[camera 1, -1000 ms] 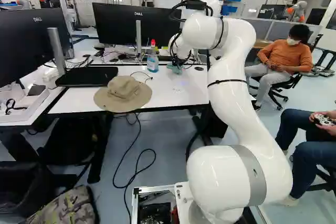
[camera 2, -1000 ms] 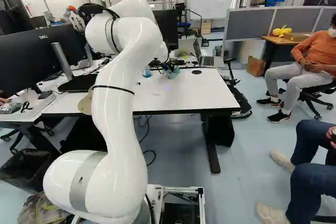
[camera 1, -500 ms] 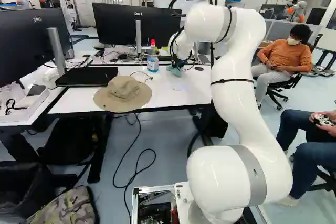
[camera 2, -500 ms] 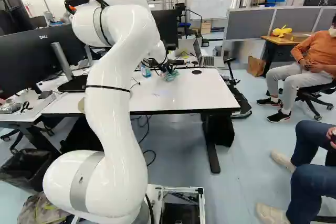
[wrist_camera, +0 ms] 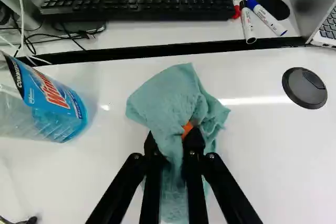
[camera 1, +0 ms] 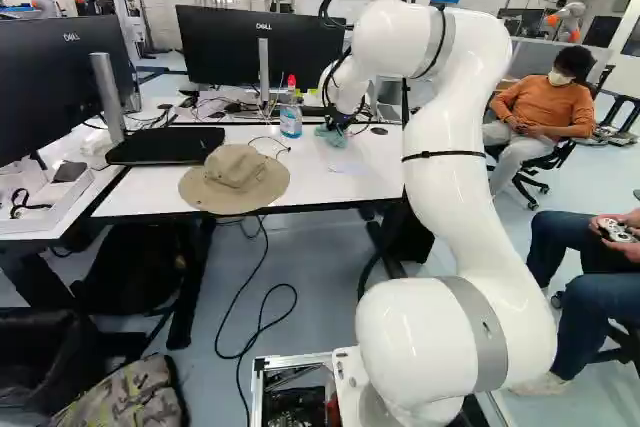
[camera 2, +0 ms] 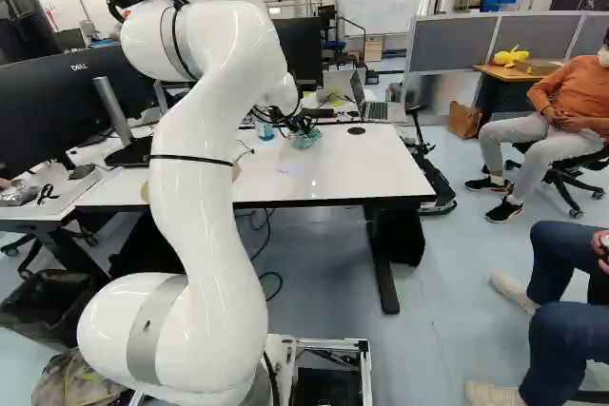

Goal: Clean the table with the green towel

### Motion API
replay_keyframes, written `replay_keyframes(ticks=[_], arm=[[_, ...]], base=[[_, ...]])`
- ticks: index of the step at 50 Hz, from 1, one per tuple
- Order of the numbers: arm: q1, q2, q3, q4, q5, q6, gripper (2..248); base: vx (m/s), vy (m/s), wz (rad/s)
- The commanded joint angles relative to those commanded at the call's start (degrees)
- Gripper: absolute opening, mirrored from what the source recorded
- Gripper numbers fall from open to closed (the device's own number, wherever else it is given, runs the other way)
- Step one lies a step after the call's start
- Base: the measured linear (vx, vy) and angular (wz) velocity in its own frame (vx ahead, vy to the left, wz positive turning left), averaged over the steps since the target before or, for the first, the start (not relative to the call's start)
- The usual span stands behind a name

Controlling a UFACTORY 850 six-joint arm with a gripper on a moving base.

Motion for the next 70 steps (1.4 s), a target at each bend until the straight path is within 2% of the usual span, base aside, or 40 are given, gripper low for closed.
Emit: replay_keyframes(ticks=[23, 70], arm=[[-0.01, 3.13, 1.14, 0.00, -1.15, 0.00, 49], [-0.35, 15.50, 10.62, 0.00, -12.11, 0.00, 49]], base=[[0.000, 0.000, 0.000], [0.000, 0.000, 0.000]])
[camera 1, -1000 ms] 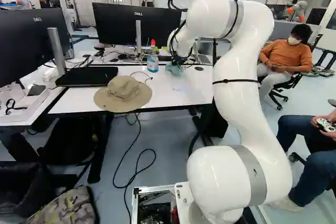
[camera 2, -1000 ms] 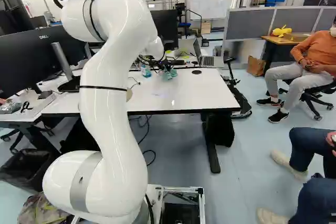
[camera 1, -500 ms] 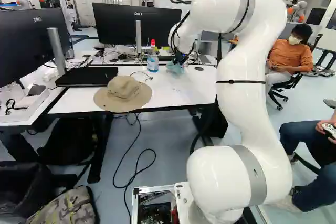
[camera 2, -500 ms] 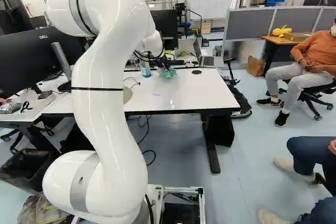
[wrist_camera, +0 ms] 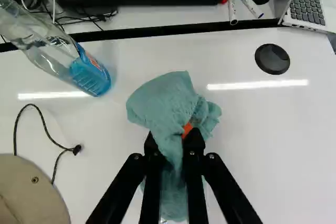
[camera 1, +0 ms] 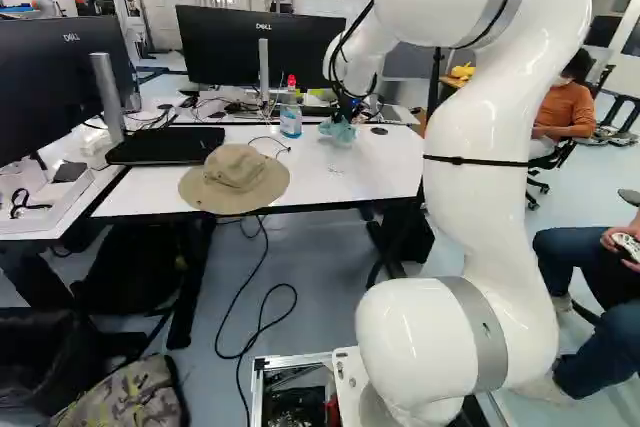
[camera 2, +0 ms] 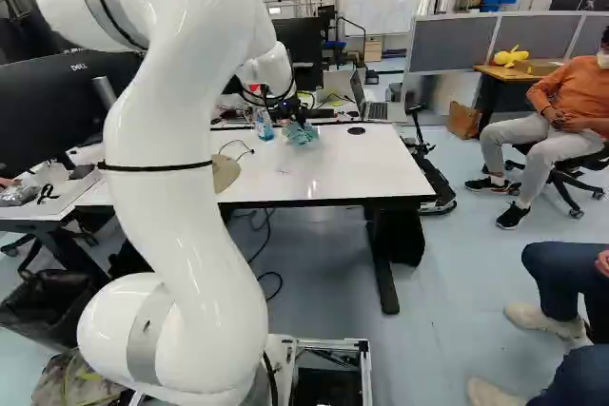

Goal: Clean the table with the green towel

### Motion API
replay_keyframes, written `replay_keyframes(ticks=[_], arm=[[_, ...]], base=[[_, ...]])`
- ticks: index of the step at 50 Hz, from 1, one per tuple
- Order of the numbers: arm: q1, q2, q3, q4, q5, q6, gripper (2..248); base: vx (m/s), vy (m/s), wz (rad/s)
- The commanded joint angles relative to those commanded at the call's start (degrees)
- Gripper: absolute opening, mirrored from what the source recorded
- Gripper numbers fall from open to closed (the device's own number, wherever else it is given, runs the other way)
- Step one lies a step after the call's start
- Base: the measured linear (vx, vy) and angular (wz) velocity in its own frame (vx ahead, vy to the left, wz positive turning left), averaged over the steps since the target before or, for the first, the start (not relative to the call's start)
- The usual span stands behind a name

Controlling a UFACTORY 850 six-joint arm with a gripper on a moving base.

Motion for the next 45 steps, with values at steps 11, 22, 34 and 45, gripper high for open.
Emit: replay_keyframes(ticks=[11, 22, 34, 45], arm=[[-0.64, 3.54, 2.77, 0.00, -1.62, 0.00, 49], [-1.36, 6.07, 5.41, 0.00, -1.86, 0.00, 49], [-2.19, 8.77, 8.64, 0.00, -1.86, 0.00, 49], [-2.34, 11.65, 12.00, 0.00, -1.86, 0.00, 49]], base=[[0.000, 0.000, 0.000], [0.000, 0.000, 0.000], [0.000, 0.000, 0.000], [0.000, 0.000, 0.000]])
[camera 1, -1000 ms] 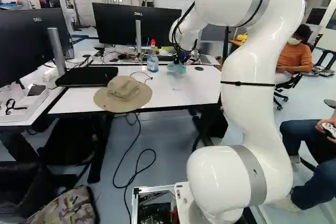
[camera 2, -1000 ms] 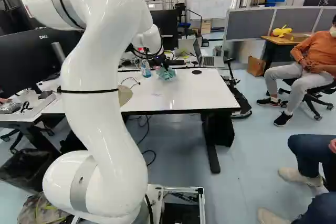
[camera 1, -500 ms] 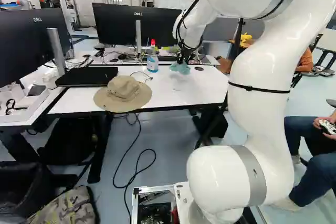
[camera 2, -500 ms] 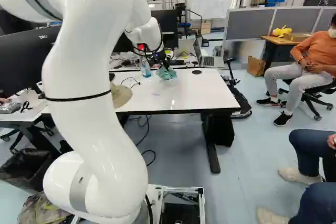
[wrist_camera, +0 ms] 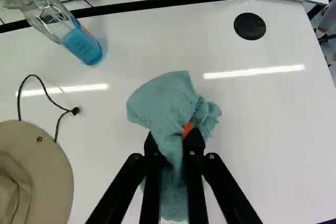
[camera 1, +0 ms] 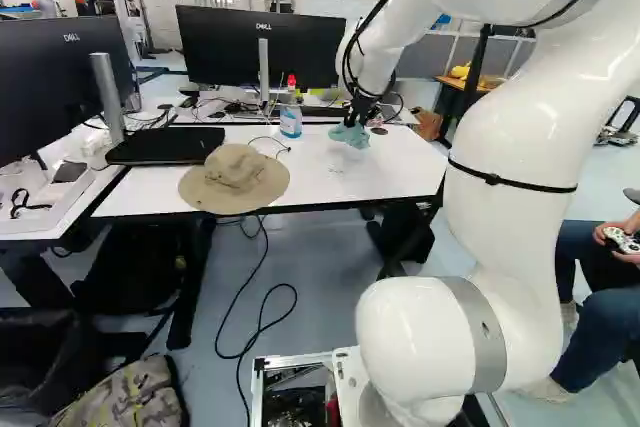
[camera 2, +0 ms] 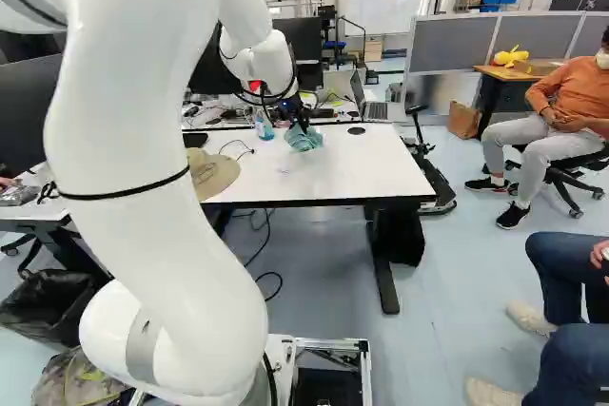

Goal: Clean the table with the green towel

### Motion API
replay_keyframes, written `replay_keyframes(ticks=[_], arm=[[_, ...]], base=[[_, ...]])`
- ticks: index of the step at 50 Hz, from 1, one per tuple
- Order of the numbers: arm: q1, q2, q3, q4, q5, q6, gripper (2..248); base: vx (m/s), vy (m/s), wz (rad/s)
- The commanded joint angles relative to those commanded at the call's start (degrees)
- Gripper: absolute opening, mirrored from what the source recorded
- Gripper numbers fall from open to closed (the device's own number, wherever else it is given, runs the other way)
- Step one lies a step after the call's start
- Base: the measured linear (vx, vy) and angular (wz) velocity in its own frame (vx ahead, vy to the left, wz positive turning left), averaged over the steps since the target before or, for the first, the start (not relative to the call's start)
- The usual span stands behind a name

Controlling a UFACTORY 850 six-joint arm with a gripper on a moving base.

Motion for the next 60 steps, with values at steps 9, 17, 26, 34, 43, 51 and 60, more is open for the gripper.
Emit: replay_keyframes(ticks=[9, 17, 26, 34, 43, 51, 60], arm=[[-0.14, 2.44, 2.77, 0.00, 0.00, 0.00, 49], [-0.27, 4.64, 5.22, 0.00, 0.00, 0.00, 49], [-0.42, 7.18, 7.98, 0.00, 0.00, 0.00, 49], [-0.56, 9.48, 10.42, 0.00, 0.00, 0.00, 49], [-0.74, 12.14, 13.16, 0.00, 0.00, 0.00, 49], [-0.90, 14.59, 15.61, 0.00, 0.00, 0.00, 49], [-1.08, 17.15, 18.11, 0.00, 0.00, 0.00, 49]], base=[[0.000, 0.000, 0.000], [0.000, 0.000, 0.000], [0.000, 0.000, 0.000], [0.000, 0.000, 0.000], [0.000, 0.000, 0.000], [0.000, 0.000, 0.000], [0.000, 0.000, 0.000]])
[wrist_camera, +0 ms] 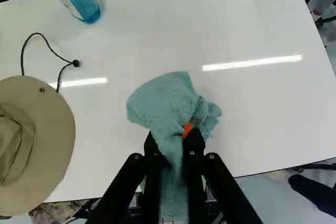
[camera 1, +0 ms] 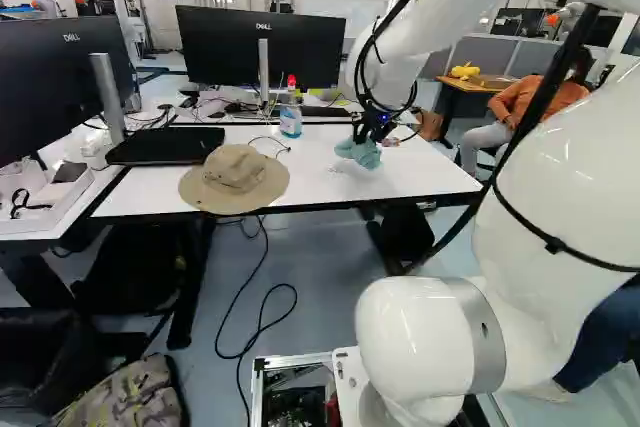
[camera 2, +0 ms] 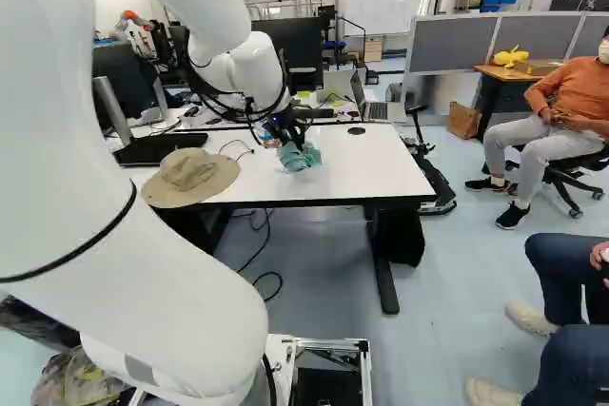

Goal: Clean the table with the green towel

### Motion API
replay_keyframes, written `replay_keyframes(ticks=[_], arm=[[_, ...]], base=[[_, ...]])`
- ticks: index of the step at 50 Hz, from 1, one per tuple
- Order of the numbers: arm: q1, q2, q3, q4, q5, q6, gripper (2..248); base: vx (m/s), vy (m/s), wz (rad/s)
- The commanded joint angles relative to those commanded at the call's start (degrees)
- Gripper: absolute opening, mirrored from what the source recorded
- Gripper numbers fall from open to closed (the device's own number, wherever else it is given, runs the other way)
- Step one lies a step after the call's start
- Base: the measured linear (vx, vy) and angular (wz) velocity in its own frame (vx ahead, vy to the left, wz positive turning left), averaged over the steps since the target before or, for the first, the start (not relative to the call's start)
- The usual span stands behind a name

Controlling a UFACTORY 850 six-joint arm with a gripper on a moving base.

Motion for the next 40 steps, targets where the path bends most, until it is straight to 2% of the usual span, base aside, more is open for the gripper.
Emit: replay_keyframes(ticks=[27, 40], arm=[[0.07, 0.53, 0.51, 0.00, 0.30, 0.00, 49], [0.07, 0.54, 0.52, 0.30, 3.09, 0.00, 49]], base=[[0.000, 0.000, 0.000], [0.000, 0.000, 0.000]])
